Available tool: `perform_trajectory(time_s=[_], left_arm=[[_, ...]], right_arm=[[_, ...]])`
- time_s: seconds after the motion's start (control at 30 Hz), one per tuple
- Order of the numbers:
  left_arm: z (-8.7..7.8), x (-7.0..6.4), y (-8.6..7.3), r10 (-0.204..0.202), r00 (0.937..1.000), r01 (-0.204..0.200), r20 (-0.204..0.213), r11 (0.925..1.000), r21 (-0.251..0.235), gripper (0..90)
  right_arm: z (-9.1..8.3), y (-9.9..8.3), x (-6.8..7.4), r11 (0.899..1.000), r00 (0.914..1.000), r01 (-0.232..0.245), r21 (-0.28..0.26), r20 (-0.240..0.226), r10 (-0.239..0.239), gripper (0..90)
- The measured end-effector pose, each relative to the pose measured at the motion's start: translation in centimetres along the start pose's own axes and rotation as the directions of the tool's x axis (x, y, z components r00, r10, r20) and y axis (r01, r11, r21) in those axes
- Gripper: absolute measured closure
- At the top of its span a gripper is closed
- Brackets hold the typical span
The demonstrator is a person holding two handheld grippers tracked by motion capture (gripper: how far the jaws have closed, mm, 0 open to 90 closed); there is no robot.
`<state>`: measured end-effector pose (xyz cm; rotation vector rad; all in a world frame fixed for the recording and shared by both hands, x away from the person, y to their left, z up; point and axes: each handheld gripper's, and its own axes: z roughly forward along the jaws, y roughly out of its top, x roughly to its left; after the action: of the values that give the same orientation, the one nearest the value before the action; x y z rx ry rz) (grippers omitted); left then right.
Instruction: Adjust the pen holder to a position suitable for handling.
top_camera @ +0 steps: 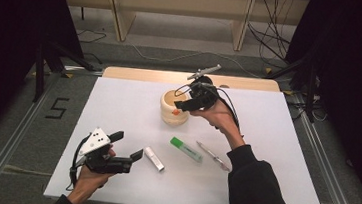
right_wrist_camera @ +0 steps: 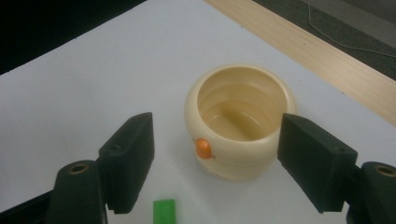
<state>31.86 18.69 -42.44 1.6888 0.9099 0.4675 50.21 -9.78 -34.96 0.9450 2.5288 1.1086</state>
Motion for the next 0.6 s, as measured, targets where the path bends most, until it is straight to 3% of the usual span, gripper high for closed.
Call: perform_trajectory(time_s=[0.6], left_arm=[[0.1, 0.0, -0.1, -0.007, 1.0, 0.007, -0.001, 1.0, 0.003, 6.7]], right_arm=[[-2.5, -4.0, -0.3, 1.0, 0.9994, -0.005, -0.016, 0.035, 0.005, 25.4]])
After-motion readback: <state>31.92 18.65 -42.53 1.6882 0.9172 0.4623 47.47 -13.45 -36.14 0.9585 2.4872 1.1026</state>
